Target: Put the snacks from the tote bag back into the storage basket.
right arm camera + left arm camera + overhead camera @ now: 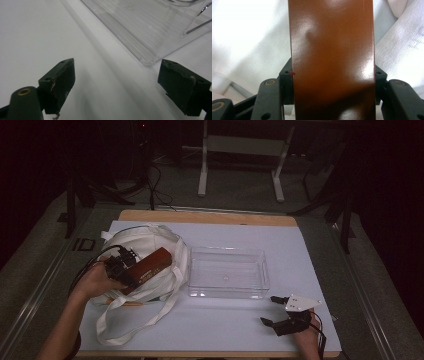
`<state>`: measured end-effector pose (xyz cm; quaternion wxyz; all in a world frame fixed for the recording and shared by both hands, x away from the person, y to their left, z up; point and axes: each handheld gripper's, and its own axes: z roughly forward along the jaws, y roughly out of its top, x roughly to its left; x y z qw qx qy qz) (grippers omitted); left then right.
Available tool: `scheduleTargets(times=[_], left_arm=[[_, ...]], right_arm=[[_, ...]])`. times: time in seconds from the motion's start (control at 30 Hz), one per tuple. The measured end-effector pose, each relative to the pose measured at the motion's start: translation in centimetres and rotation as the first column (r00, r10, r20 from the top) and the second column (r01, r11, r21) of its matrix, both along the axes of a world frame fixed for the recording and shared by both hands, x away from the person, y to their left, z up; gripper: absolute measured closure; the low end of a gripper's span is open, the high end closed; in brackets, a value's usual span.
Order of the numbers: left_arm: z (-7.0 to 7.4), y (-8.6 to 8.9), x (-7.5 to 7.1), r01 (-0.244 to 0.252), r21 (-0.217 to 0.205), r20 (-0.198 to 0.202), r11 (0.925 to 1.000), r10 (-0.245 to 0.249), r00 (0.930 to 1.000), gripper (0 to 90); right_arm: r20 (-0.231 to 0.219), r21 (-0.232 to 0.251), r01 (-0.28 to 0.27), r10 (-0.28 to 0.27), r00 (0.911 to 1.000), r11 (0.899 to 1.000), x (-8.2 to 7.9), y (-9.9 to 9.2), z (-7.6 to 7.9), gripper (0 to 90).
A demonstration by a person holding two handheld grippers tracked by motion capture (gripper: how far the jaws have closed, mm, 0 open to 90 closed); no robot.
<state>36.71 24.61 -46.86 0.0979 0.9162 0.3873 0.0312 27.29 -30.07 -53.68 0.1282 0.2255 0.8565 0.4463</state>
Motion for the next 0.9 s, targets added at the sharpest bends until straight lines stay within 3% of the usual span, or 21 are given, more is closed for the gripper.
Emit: scheduleTargets(times=[0.57,0.73,0.9], left_arm=[[1.7,0.8,-0.4,-0.017,-0.014,0.065,0.9998,0.018,0.9977,43.6],[2.4,1.3,-0.7,-0.021,-0.054,0.076,0.9983,0.025,0.9968,43.5],[3.2,1.7,-1.0,-0.025,-0.061,0.101,0.9979,0.031,0.9944,43.6]], right_arm=[[0.0,0.0,0.001,-0.001,1.0,1.0,0.0,0.0,0.0,14.4],[0.001,0.0,0.0,0.0,1.0,1.0,0.0,0.0,0.0,14.4],[0.003,0.0,0.0,0.0,1.0,1.0,0.0,0.0,0.0,14.4]])
